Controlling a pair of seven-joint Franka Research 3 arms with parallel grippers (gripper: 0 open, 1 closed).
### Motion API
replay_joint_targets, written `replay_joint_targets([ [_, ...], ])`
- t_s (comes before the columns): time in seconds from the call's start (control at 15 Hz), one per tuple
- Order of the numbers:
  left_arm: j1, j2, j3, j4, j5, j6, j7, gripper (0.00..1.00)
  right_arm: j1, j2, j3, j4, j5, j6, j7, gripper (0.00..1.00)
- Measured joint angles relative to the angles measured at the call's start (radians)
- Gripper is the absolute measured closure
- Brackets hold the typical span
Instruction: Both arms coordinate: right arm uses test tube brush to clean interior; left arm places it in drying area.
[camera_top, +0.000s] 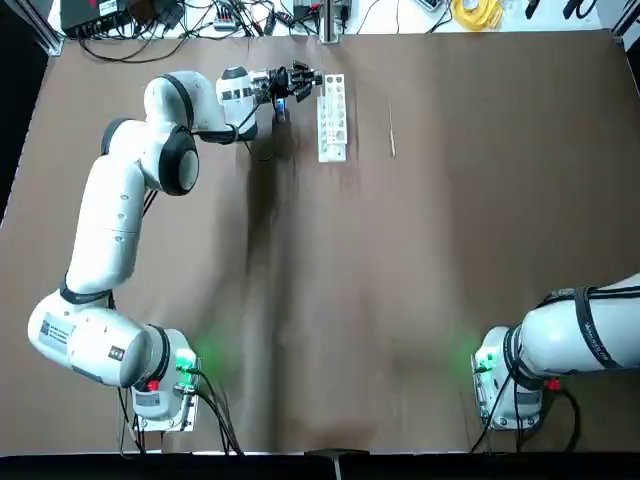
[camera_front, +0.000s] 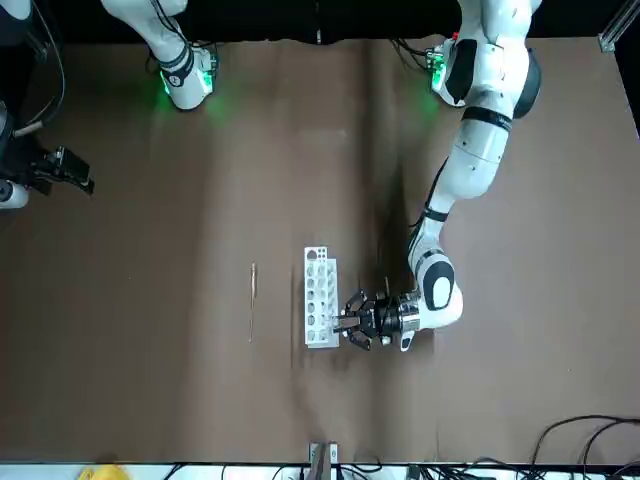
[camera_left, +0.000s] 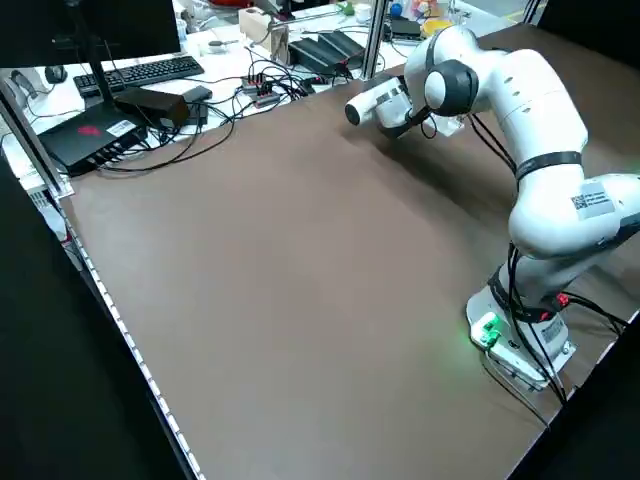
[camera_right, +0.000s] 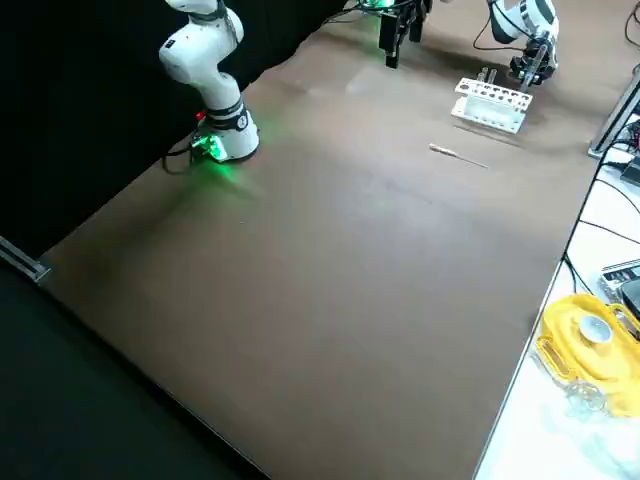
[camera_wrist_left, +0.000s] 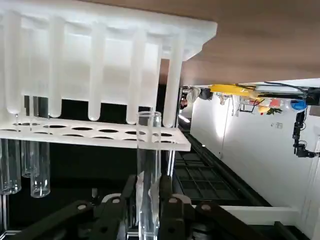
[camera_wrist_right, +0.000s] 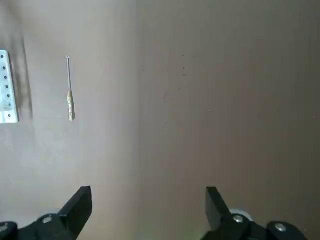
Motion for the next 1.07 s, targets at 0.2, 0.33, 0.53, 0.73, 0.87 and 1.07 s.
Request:
replay_joint_targets([
  [0.2, -0.001, 0.002, 0.000, 0.000, 0.000, 0.000, 0.002, 0.77, 0.000, 0.000, 0.000, 0.000, 0.000, 0.000, 0.000, 0.00],
  [0.33, -0.001, 0.002, 0.001, 0.000, 0.000, 0.000, 0.003, 0.77, 0.000, 0.000, 0.000, 0.000, 0.000, 0.000, 0.000, 0.00],
  [0.53, 0.000, 0.001, 0.001, 0.003, 0.000, 0.000, -0.003, 0.77, 0.000, 0.000, 0.000, 0.000, 0.000, 0.000, 0.000, 0.00],
  [0.73, 0.001, -0.005, 0.007, 0.007, 0.000, 0.000, -0.018, 0.77, 0.000, 0.000, 0.000, 0.000, 0.000, 0.000, 0.000, 0.00],
  [0.87, 0.001, -0.015, 0.017, 0.011, 0.000, 0.000, -0.037, 0.77, 0.000, 0.000, 0.001, 0.000, 0.000, 0.000, 0.000, 0.00],
  [1.07, 0.001, -0.031, 0.025, 0.012, 0.001, 0.000, -0.052, 0.77, 0.000, 0.000, 0.001, 0.000, 0.000, 0.000, 0.000, 0.00],
])
